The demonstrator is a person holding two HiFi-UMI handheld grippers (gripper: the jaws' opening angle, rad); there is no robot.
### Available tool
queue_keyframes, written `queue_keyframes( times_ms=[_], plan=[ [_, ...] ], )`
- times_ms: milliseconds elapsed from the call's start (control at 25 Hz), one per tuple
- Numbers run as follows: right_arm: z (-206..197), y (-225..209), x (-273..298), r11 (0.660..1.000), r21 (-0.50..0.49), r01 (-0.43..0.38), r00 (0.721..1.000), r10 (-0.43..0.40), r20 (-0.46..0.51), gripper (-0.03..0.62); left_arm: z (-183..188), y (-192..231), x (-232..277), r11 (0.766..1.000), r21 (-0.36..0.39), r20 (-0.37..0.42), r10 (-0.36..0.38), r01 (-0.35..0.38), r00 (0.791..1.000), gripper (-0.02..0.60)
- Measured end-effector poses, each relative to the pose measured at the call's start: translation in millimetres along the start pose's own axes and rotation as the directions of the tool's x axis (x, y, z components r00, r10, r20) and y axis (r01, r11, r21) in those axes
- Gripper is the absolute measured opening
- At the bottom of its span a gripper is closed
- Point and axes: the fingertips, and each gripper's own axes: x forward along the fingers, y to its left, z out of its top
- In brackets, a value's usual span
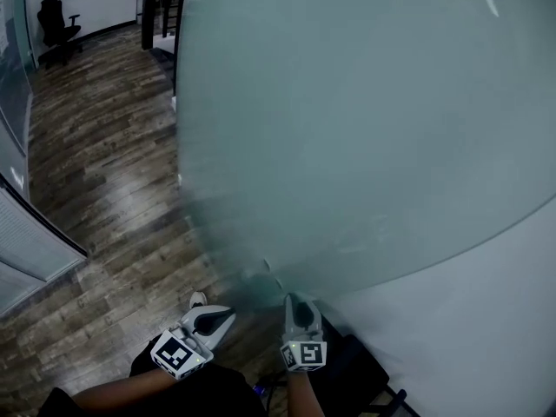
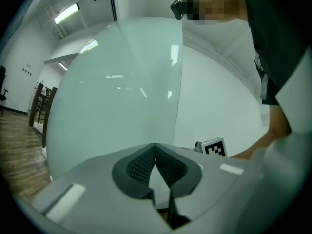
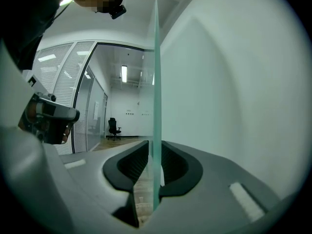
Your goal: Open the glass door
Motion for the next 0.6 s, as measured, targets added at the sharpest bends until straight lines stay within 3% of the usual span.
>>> queue_keyframes(
  times_ms=[80, 240, 360, 440, 600],
  plan=[
    [0.3, -10.8, -0.5, 0.999, -0.018, -0.033, 0.999, 0.033, 0.006, 0.071, 0.7, -3.2, 9.8, 1.000, 0.001, 0.001, -0.026, 0.026, 1.000, 0.000],
    [2.2, -26.0, 2.3, 0.998, -0.029, -0.059, 0.998, 0.059, -0.010, 0.071, 7.6, 1.8, 27.4, 0.996, -0.073, 0.004, -0.054, 0.054, 0.999, 0.000],
    [3.1, -37.7, 2.8, 0.999, -0.023, -0.043, 0.999, 0.043, -0.015, 0.076, 15.7, 17.2, 36.6, 0.993, -0.115, 0.007, -0.012, 0.012, 1.000, 0.000],
    [0.3, -46.6, 5.5, 0.999, -0.030, -0.042, 0.999, 0.042, -0.009, 0.078, 26.8, 30.9, 44.0, 0.996, -0.082, 0.028, 0.020, -0.018, 0.999, 0.000],
    [-11.6, -63.7, 8.3, 0.996, -0.068, -0.059, 0.998, 0.058, -0.015, 0.081, 40.4, 42.7, 63.7, 0.999, -0.013, 0.056, -0.030, 0.031, 0.998, 0.000]
  ],
)
